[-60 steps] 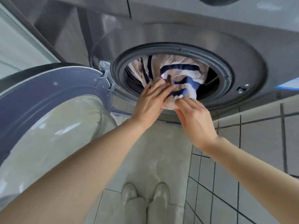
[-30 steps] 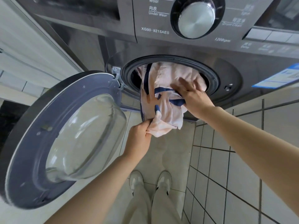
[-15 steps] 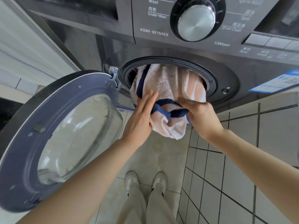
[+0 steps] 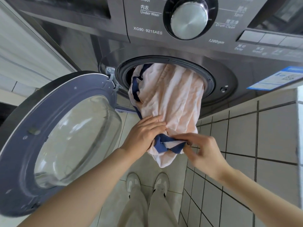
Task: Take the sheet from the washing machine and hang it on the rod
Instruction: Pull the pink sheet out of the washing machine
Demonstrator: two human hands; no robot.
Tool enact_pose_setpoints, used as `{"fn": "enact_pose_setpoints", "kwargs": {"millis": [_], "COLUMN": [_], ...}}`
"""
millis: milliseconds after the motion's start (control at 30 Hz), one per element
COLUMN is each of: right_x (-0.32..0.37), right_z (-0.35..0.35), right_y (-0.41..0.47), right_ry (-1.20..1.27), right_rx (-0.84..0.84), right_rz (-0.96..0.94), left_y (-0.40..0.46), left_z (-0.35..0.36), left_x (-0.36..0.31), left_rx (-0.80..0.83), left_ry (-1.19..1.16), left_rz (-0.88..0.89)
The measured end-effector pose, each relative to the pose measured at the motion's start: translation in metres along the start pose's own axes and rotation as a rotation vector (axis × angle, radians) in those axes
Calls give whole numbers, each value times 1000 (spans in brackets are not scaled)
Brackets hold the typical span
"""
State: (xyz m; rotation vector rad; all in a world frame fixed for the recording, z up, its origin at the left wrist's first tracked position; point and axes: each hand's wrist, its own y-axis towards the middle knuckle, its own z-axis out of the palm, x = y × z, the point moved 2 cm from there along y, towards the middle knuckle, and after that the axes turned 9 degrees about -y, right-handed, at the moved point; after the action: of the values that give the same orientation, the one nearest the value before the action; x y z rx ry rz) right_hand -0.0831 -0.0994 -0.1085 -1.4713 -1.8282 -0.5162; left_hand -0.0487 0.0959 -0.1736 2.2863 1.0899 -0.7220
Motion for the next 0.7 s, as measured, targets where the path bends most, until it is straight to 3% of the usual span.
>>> {"fn": "enact_pose_setpoints", "kwargs": {"millis": [167,233,333,400,533,700], "right_x": [-27,-33,-31,-28,-24,-25], "right_z": [-1,5,16,21,24,11], "right_y": [55,80,109,118,117,83], "right_ry": [0,-14,178,121,-98,-145], "right_rx": [-201,-130,-135,-162,-210,-257], "right_rz": [471,648,804,770,491,261], "left_y": [-13,-16,-19,-20,-14,-4], "left_z": [1,-2,-5,-6,-11,-21], "left_x": [-2,-2,-1,1,4,1], "left_rx": [35,52,74,82,28,-52], "left_ry": [6,19,54,82,105,162], "left_rz": [15,23,61,87,127,137]}}
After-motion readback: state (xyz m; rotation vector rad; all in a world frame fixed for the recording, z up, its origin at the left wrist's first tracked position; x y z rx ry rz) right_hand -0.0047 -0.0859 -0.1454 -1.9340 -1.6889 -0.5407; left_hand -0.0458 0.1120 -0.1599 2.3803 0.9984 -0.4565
